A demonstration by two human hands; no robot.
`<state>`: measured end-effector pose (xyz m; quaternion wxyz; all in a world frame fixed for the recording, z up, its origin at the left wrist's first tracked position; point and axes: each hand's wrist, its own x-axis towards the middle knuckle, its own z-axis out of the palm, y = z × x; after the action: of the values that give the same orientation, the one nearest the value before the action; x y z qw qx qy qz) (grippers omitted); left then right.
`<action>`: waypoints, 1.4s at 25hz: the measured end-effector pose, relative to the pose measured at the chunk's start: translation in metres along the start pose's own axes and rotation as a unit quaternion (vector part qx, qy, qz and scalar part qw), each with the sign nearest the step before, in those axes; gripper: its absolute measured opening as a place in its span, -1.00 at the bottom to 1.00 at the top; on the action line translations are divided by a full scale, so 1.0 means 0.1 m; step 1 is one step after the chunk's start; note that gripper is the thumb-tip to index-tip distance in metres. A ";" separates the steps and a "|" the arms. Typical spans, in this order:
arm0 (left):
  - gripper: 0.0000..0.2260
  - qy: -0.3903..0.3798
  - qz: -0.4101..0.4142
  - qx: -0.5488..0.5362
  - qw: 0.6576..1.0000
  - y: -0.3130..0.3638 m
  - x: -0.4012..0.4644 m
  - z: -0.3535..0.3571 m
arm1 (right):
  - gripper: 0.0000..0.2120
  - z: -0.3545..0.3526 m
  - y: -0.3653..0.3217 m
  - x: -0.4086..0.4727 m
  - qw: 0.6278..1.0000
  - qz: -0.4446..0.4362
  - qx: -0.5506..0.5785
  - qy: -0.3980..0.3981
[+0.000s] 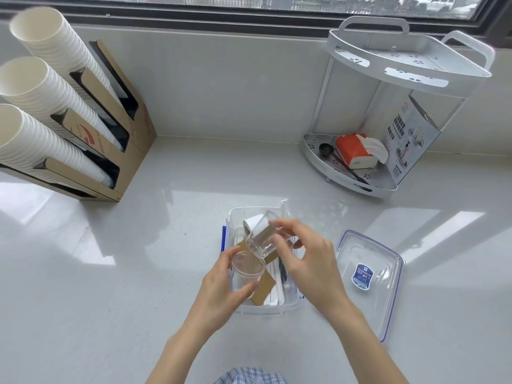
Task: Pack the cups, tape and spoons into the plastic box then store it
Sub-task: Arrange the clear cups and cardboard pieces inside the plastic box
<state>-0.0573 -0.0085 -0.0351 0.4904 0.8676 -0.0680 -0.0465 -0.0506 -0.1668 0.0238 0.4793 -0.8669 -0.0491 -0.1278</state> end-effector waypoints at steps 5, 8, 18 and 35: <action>-0.55 0.009 0.018 -0.019 1.000 0.07 0.00 -0.03 | -0.75 0.15 0.07 -0.14 0.970 -0.038 -0.099 -0.219; -0.55 0.004 0.024 -0.015 1.000 0.06 0.00 -0.01 | -0.75 0.20 0.11 -0.19 0.960 -0.044 -0.111 -0.255; -0.55 -0.014 0.025 -0.027 0.999 0.05 0.03 0.01 | -0.90 0.12 0.17 -0.16 0.991 -0.012 -0.064 -0.119; -0.87 0.024 -0.047 0.194 0.979 -0.12 0.39 -0.10 | -0.96 -0.03 0.48 -0.16 0.992 0.081 -0.067 -0.072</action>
<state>-0.0168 0.0000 -0.0411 0.3111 0.9495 -0.0228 -0.0347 -0.0567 -0.1947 -0.0188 0.4238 -0.9053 -0.0043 -0.0282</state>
